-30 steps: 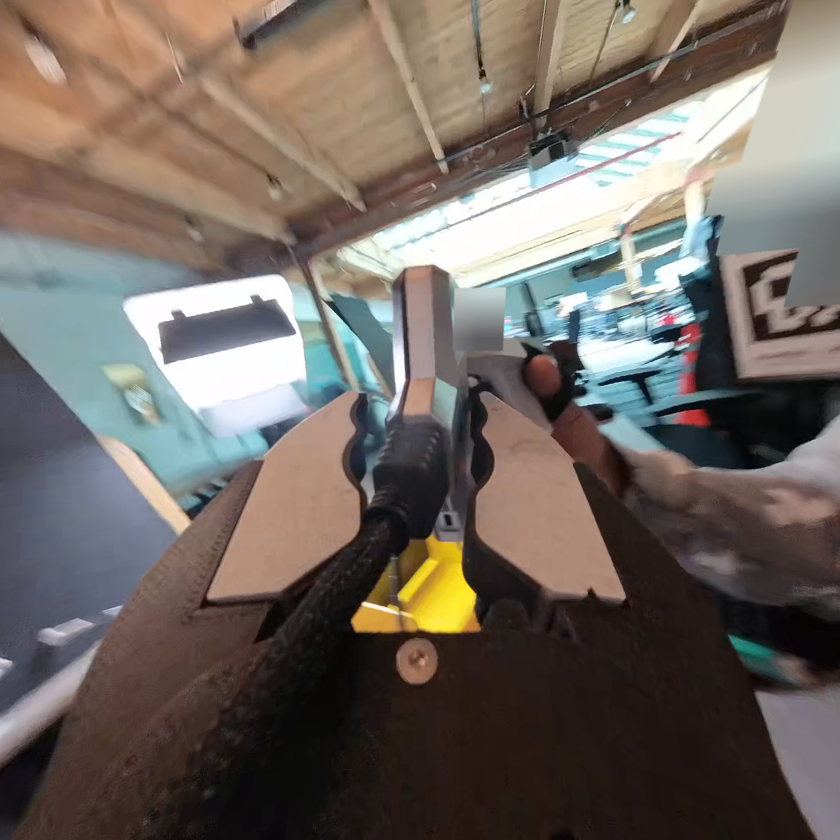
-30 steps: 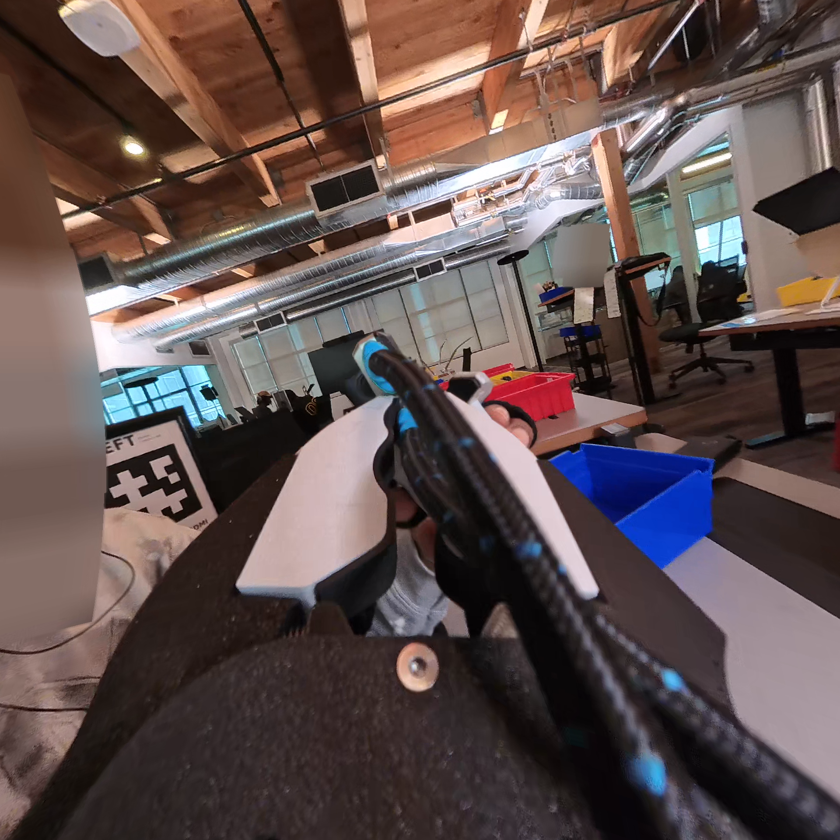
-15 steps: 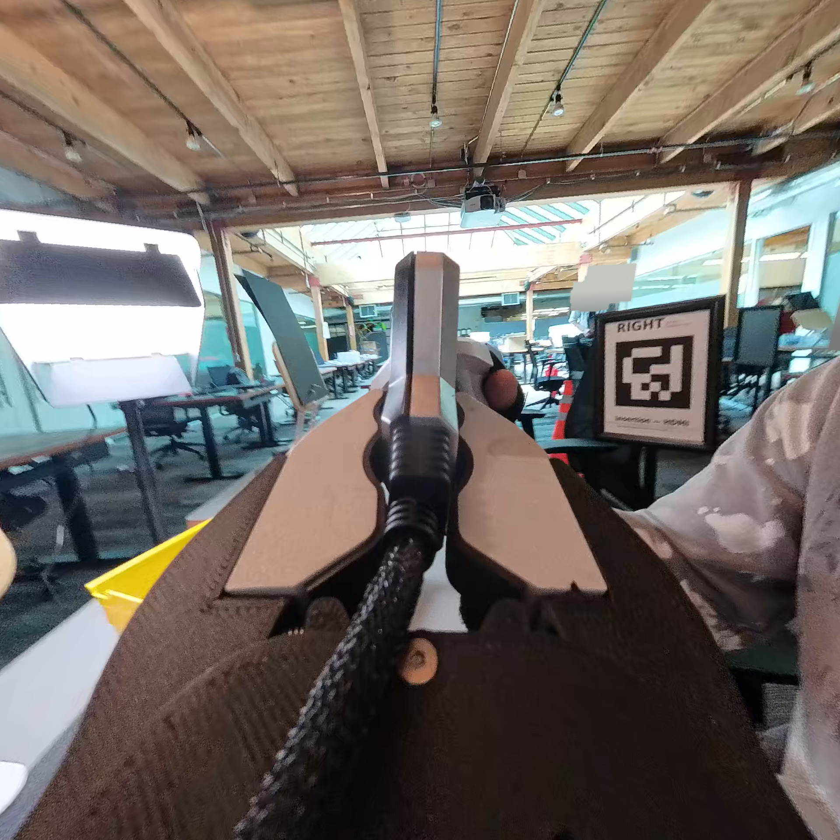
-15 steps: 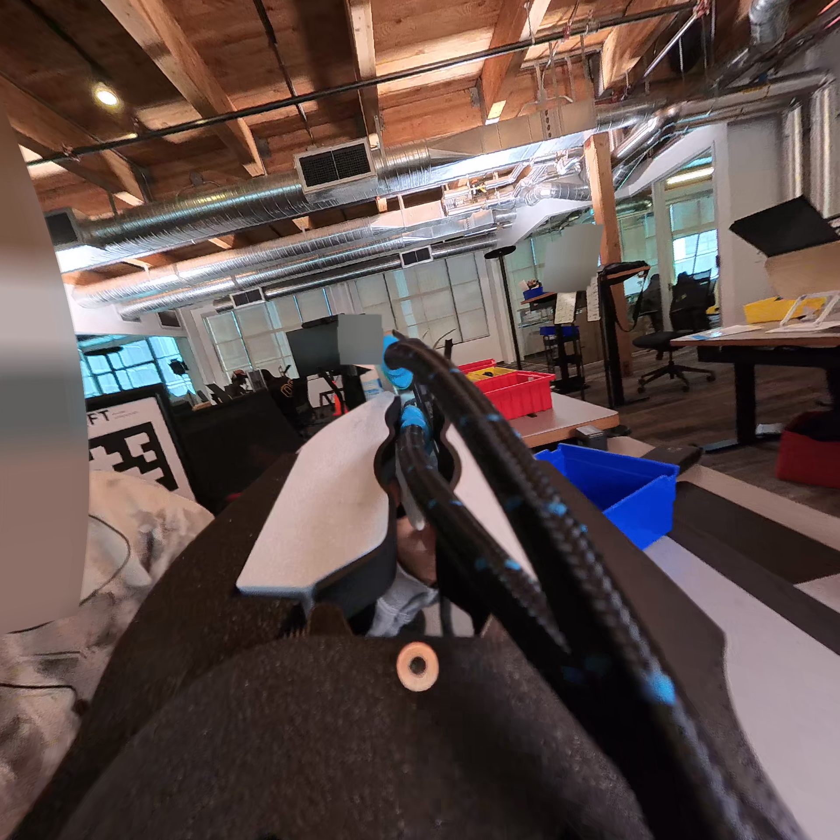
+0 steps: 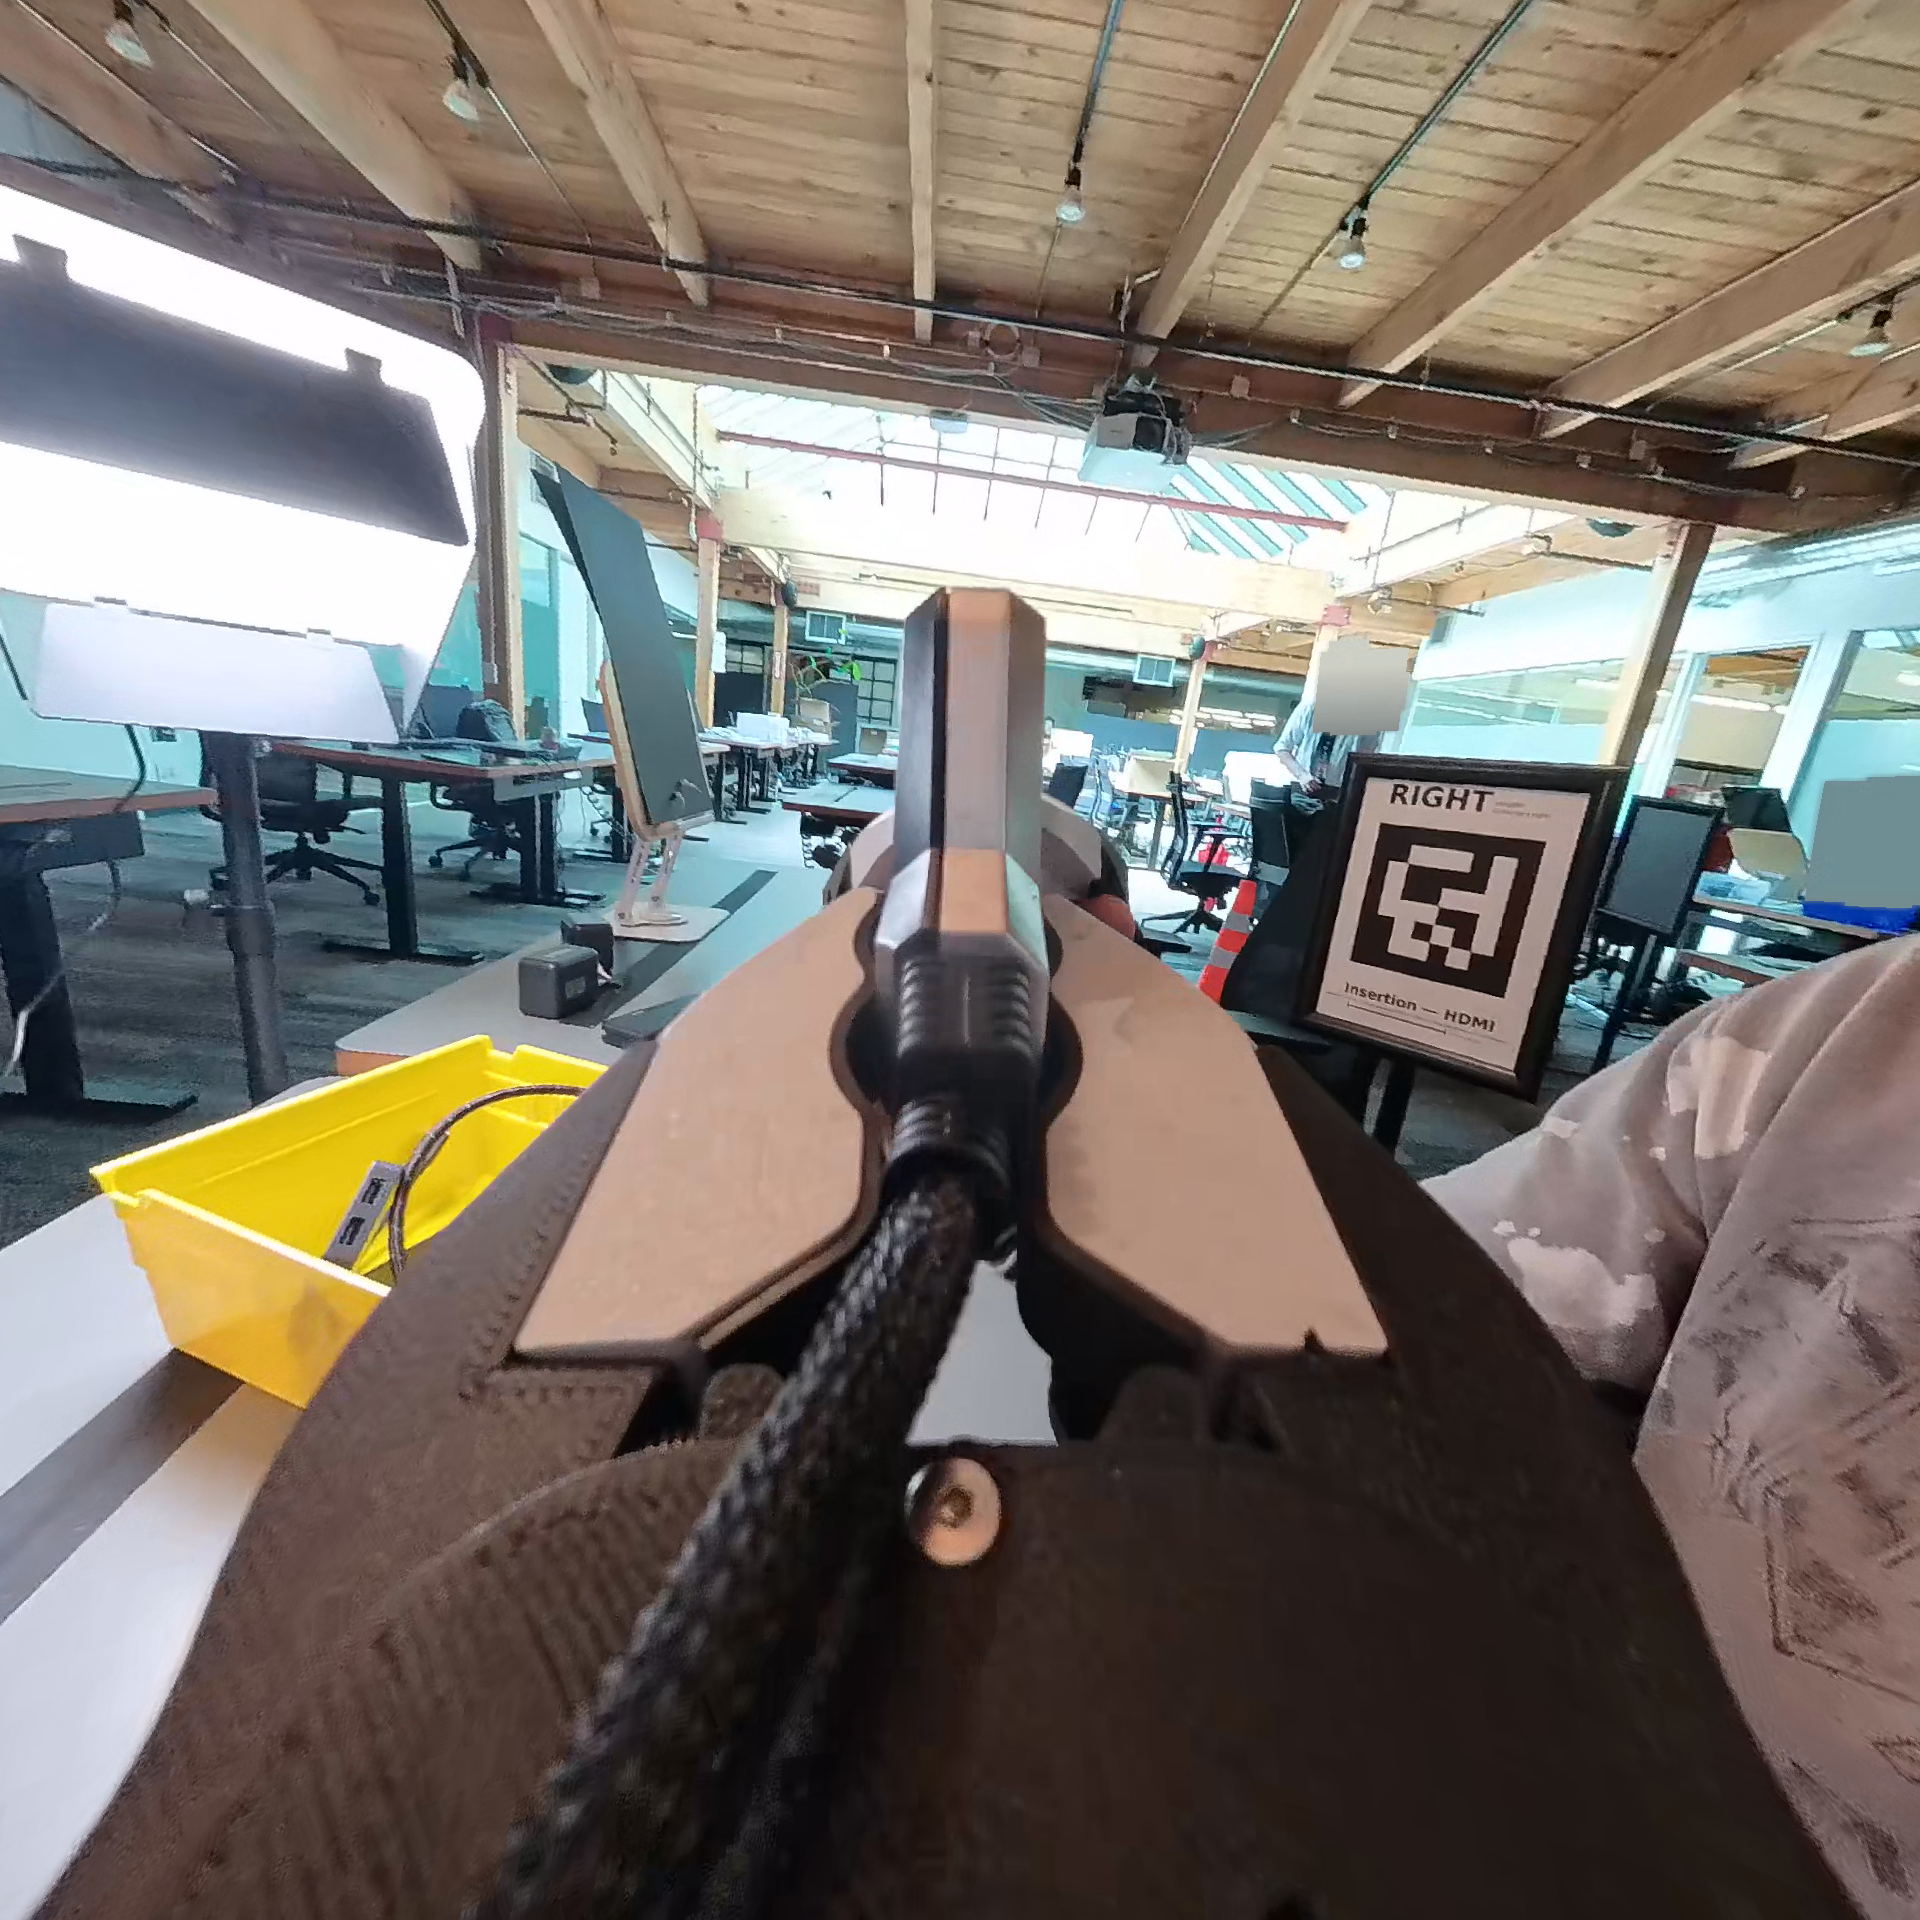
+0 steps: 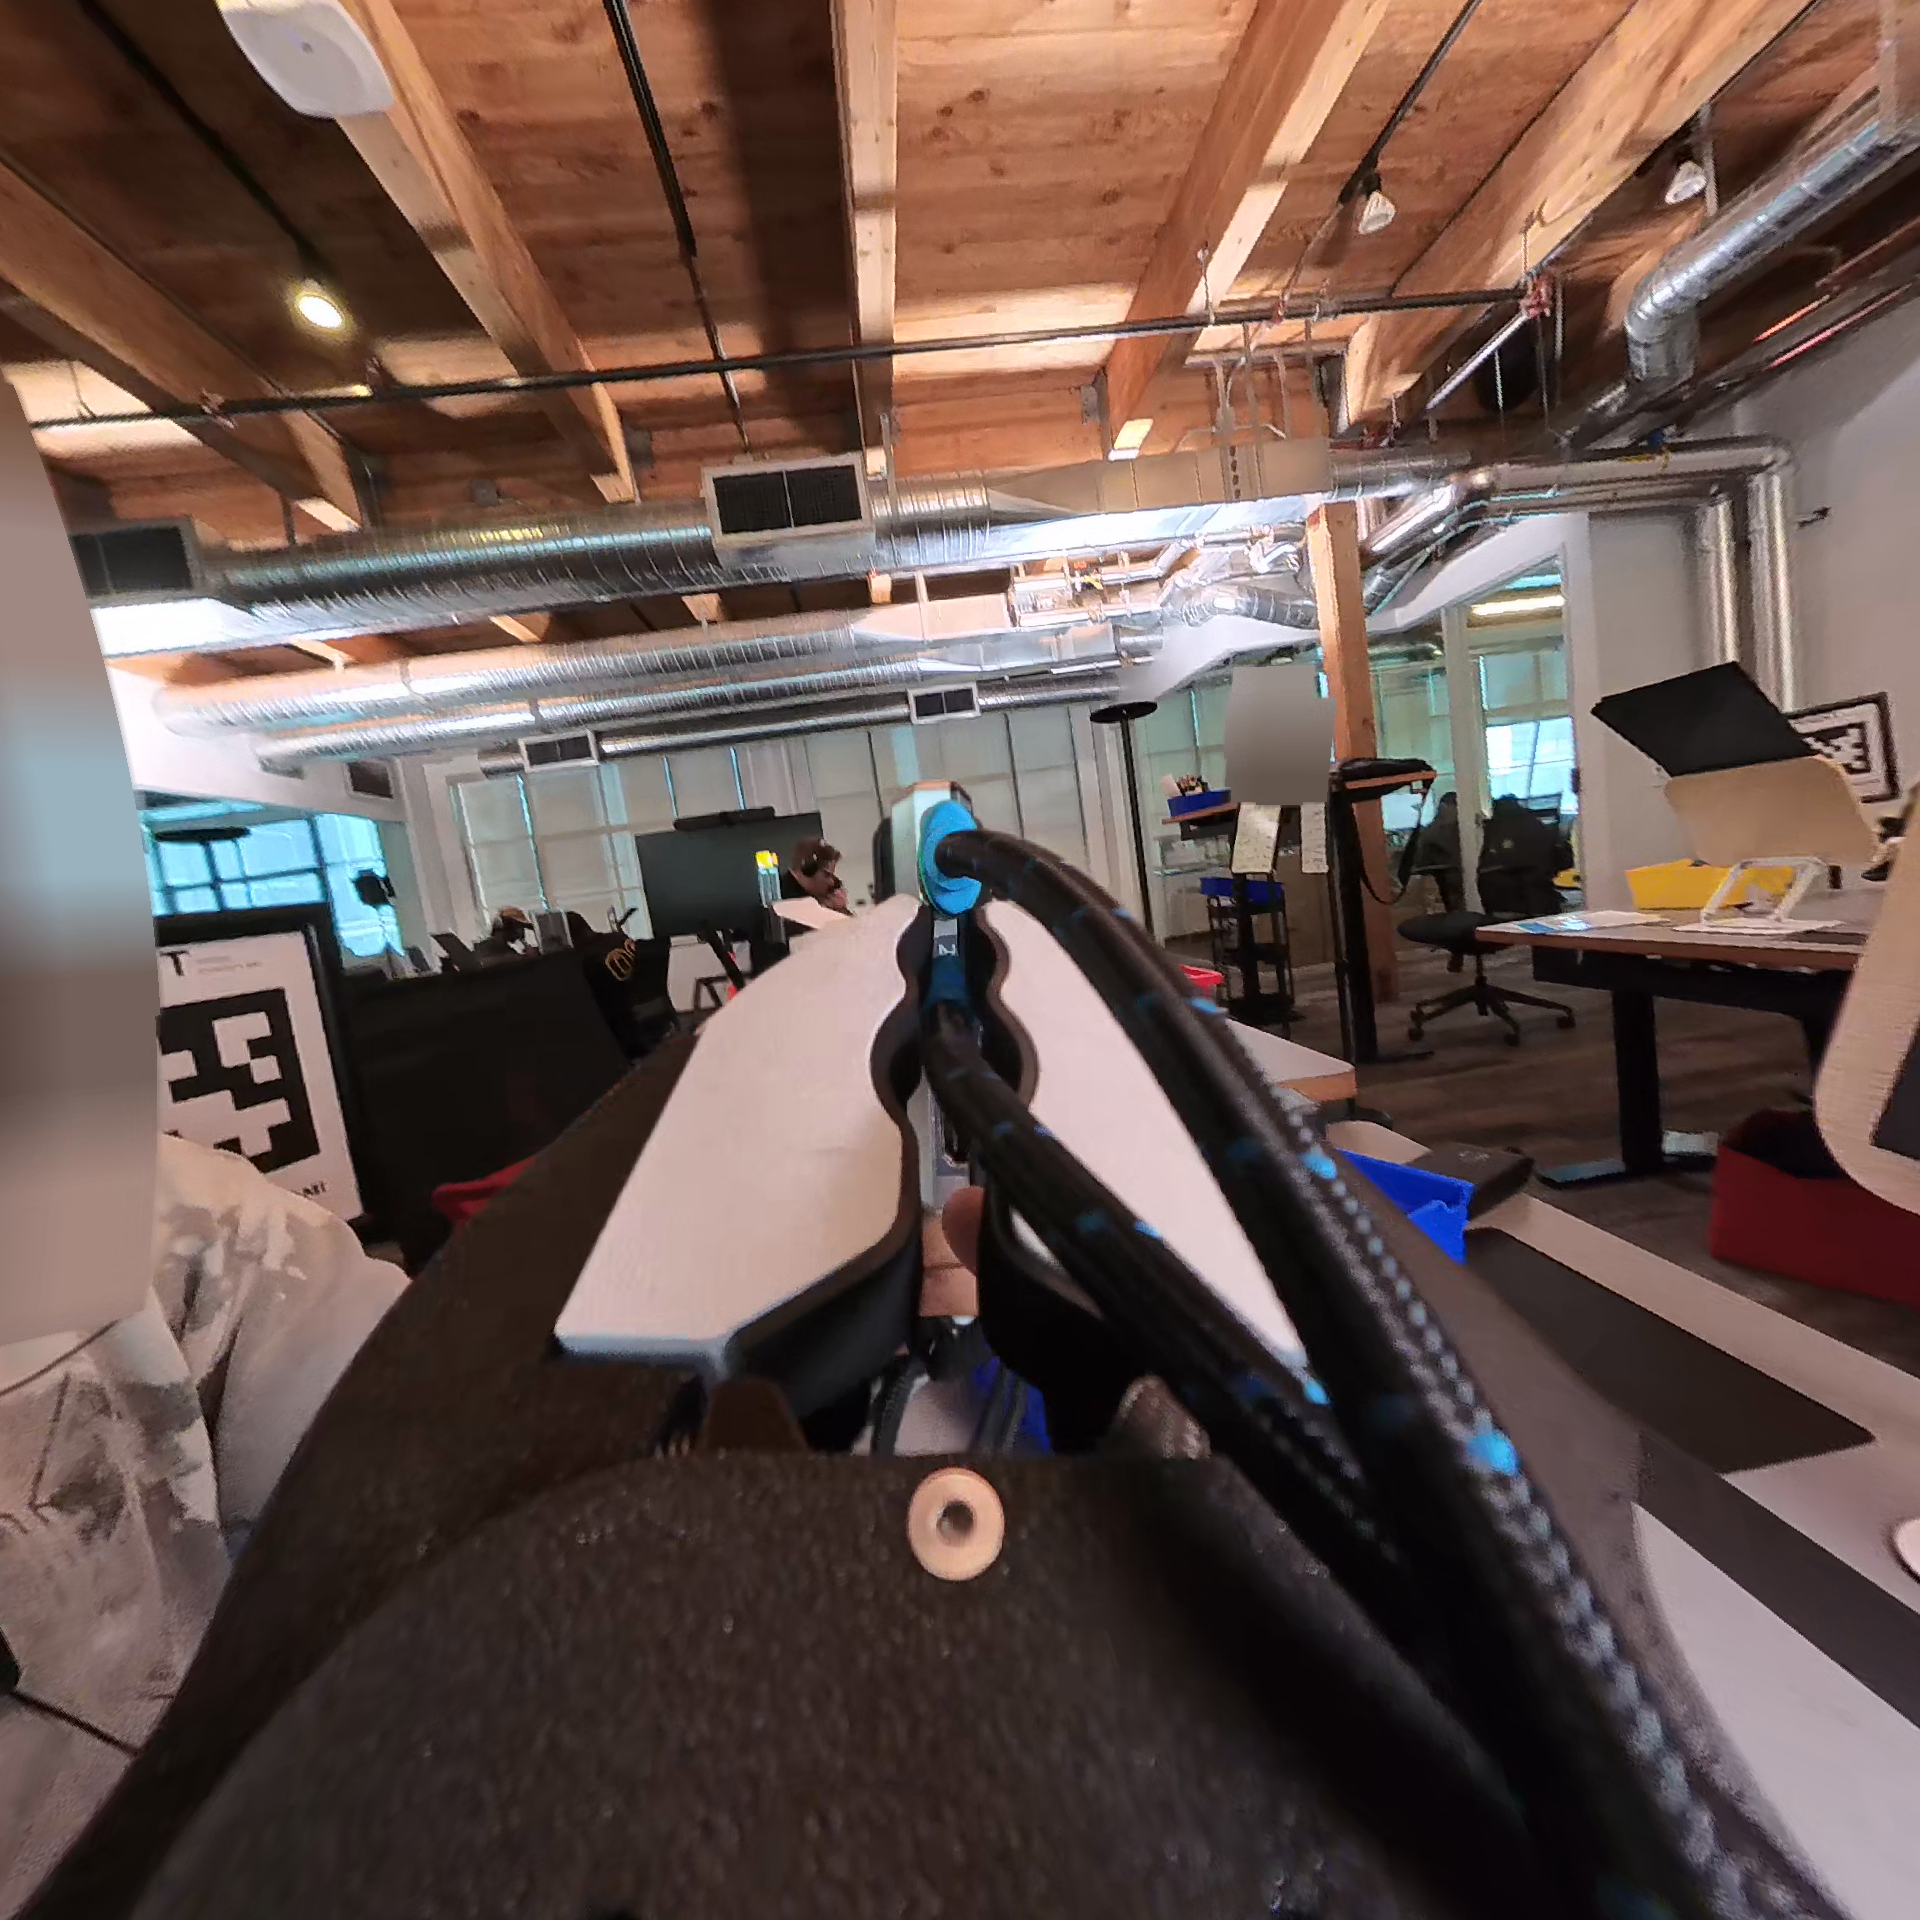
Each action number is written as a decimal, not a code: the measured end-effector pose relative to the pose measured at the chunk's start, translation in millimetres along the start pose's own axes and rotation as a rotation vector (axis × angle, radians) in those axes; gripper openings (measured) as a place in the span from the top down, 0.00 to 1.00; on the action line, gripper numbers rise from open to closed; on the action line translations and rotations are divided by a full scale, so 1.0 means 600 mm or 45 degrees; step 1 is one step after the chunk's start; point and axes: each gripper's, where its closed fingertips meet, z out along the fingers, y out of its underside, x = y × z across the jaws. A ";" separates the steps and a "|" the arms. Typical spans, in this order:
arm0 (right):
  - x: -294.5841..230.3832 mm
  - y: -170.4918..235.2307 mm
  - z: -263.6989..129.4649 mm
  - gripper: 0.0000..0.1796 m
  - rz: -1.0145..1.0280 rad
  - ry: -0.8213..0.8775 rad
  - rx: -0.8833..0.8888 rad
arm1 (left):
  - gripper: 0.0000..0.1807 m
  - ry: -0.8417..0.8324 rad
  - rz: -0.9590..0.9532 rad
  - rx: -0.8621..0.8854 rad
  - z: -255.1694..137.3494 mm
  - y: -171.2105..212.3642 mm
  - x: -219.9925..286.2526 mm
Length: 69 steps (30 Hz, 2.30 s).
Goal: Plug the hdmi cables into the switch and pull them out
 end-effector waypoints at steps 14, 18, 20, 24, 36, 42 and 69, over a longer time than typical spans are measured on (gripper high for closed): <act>-0.007 -0.005 -0.008 0.98 -0.063 -0.072 0.163 | 0.87 -0.024 0.106 0.115 0.001 -0.020 0.009; -0.007 -0.005 -0.010 0.98 -0.075 -0.078 0.168 | 0.87 -0.029 0.129 0.122 0.002 -0.021 0.010; -0.006 -0.004 -0.008 0.99 -0.065 -0.081 0.155 | 0.87 -0.029 0.135 0.119 0.001 -0.021 0.009; 0.005 0.002 -0.008 1.00 -0.030 -0.039 0.109 | 0.87 -0.030 0.122 0.100 -0.003 -0.015 -0.002; 0.023 0.018 -0.008 0.98 0.060 -0.041 0.121 | 0.87 -0.094 0.115 0.121 -0.008 -0.009 -0.021; 0.026 0.039 0.002 0.92 -0.067 0.024 0.028 | 0.87 -0.036 0.020 0.139 -0.013 -0.012 -0.024; -0.081 0.016 0.032 0.94 -0.210 -0.189 -0.062 | 0.87 -0.271 0.337 0.349 -0.097 -0.142 0.000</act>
